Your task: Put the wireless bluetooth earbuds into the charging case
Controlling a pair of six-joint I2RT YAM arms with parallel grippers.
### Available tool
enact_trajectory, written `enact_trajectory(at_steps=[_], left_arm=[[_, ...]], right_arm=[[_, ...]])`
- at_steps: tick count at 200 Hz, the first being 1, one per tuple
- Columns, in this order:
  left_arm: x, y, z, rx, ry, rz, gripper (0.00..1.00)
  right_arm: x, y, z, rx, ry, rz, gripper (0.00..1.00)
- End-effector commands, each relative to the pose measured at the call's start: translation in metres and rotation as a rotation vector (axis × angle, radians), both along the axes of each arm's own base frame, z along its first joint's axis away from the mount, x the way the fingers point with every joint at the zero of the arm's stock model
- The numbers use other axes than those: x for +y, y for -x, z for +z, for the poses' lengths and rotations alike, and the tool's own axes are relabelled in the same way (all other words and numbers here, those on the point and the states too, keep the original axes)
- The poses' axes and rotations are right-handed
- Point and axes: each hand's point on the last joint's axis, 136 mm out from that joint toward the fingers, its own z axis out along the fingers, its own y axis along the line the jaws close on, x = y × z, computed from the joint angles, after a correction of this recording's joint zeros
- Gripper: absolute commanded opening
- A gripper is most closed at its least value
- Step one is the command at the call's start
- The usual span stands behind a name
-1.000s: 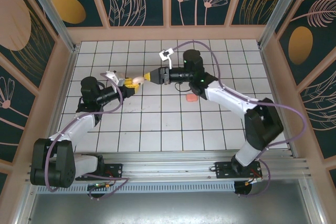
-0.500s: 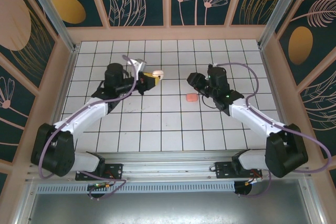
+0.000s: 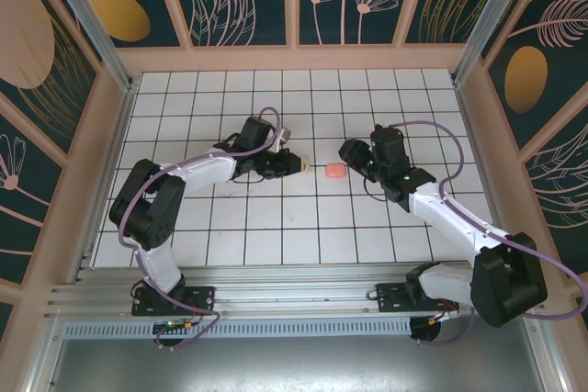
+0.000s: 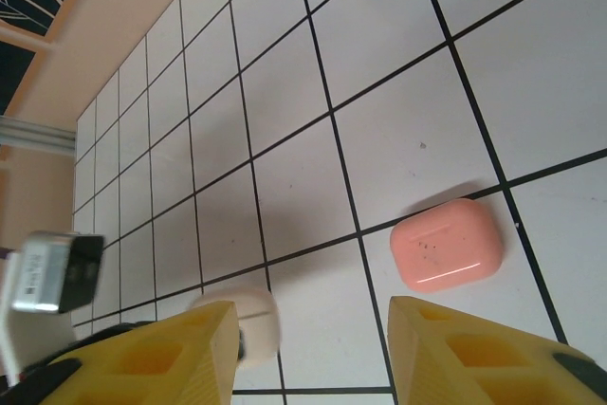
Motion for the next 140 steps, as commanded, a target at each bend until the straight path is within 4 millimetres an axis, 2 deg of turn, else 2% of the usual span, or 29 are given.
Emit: enact_trajectory(at_steps=[1, 22, 80, 115, 140], left_arm=[[-0.010, 0.011, -0.006, 0.095, -0.010, -0.012, 0.17], [-0.011, 0.022, -0.020, 0.138, -0.043, -0.017, 0.19], [0.008, 0.019, -0.046, 0.144, -0.185, 0.011, 0.25], [0.020, 0.022, -0.054, 0.140, -0.247, 0.033, 0.34], [0.029, 0.024, -0.056, 0.138, -0.295, 0.043, 0.44]], right_arm=[[0.000, 0.000, -0.011, 0.017, 0.028, 0.037, 0.45], [0.005, -0.002, -0.014, 0.023, 0.032, 0.066, 0.45], [0.008, -0.006, -0.020, 0.038, 0.032, 0.113, 0.44], [0.006, -0.012, -0.021, 0.045, 0.040, 0.140, 0.43], [0.007, -0.018, -0.017, 0.034, 0.033, 0.152, 0.43]])
